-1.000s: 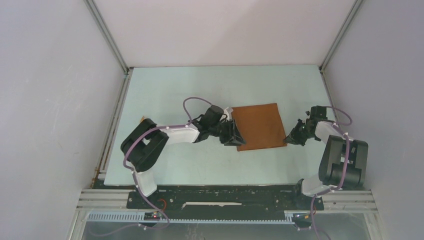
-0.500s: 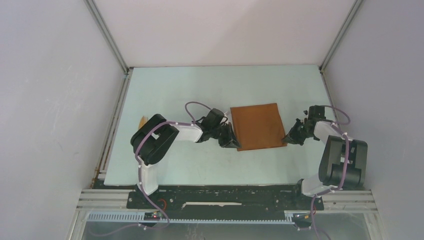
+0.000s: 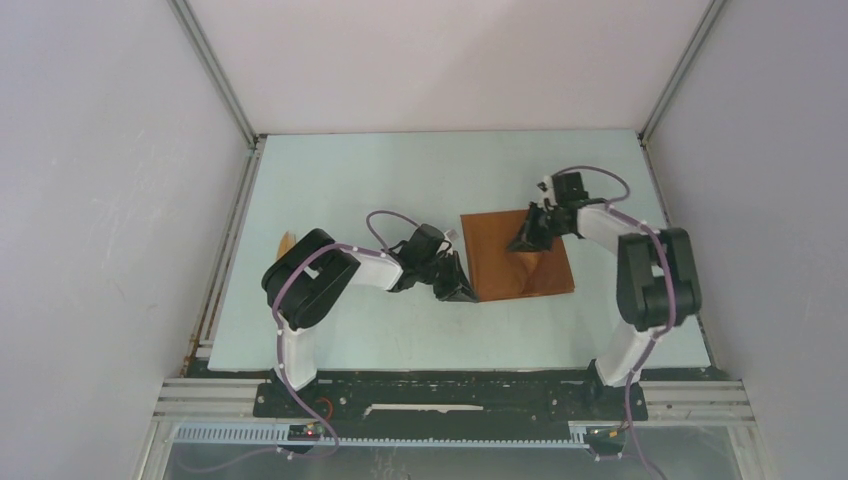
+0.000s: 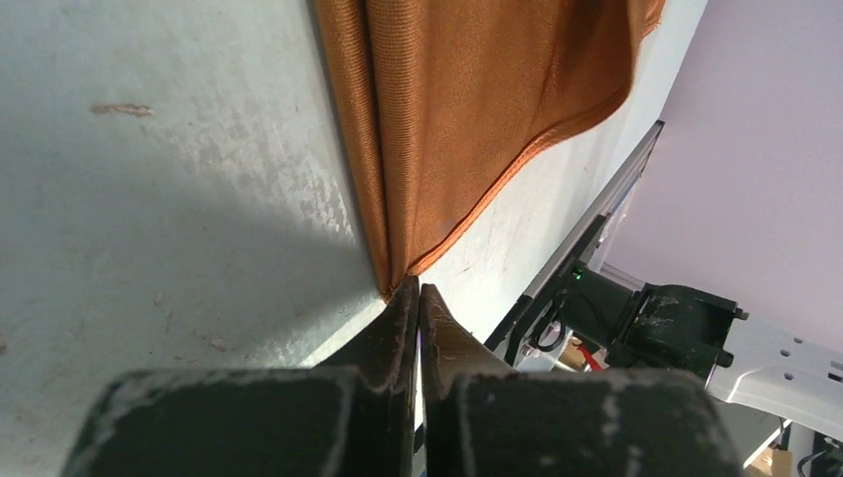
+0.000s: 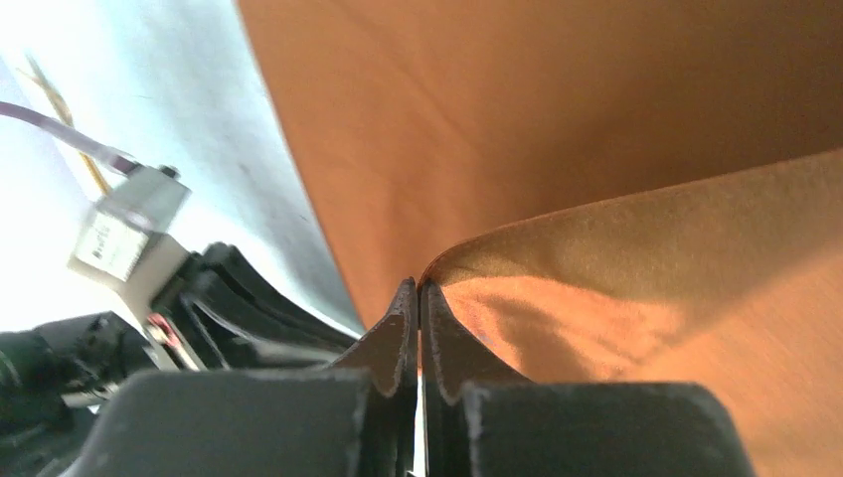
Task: Fold the napkin into a case and place the utensils inside
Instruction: Fold the top corner of the square-folded napkin at the center of the board.
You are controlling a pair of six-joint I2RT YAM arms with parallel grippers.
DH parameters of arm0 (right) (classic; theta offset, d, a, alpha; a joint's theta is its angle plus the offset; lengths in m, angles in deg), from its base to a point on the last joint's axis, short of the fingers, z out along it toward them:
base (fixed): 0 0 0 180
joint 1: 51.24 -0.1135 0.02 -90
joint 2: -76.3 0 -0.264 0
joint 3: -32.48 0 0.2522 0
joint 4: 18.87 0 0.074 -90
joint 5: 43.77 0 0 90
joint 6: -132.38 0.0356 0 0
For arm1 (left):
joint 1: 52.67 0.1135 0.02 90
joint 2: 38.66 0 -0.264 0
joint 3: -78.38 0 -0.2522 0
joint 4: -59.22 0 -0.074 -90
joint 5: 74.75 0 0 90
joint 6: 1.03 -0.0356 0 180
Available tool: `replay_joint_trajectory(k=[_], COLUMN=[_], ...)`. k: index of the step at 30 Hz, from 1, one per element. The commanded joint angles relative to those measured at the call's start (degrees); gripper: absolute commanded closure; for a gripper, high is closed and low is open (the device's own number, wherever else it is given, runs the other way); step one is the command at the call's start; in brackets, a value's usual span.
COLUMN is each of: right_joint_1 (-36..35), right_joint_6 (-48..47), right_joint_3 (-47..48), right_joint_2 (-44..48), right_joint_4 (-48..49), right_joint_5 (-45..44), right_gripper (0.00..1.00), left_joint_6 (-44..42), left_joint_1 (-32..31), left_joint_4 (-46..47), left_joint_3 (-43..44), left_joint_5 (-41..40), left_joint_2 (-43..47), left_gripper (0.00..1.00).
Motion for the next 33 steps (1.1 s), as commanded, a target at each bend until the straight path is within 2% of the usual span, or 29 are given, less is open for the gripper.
replay_joint_trajectory(k=[1, 5, 15, 27, 33], right_joint_1=[-5.7, -7.7, -8.5, -8.5, -8.5], right_joint_6=[4.7, 7.2, 10.1, 11.2, 10.9], right_joint_3=[9.6, 16.8, 24.2, 26.4, 26.3], right_joint_2=[-8.4, -15.4, -23.0, -25.8, -25.7], right_joint_4=[3.8, 5.6, 10.9, 13.2, 13.6], right_joint_5=[3.9, 4.5, 4.7, 5.0, 5.8], right_gripper=[1.0, 1.0, 1.0, 1.0, 1.0], left_joint_6=[0.1, 0.2, 1.1, 1.8, 0.2], left_joint_1=[0.1, 0.1, 0.1, 0.2, 0.4], left_joint_4=[1.2, 1.5, 3.6, 5.0, 4.8], left_joint_3=[-0.9, -1.4, -3.6, -4.8, -4.6], left_joint_5=[-1.3, -1.4, -1.2, -1.1, -1.7], left_joint_2=[-0.9, -1.2, -1.4, -1.3, 1.9], left_gripper=[0.97, 0.97, 0.98, 0.97, 0.89])
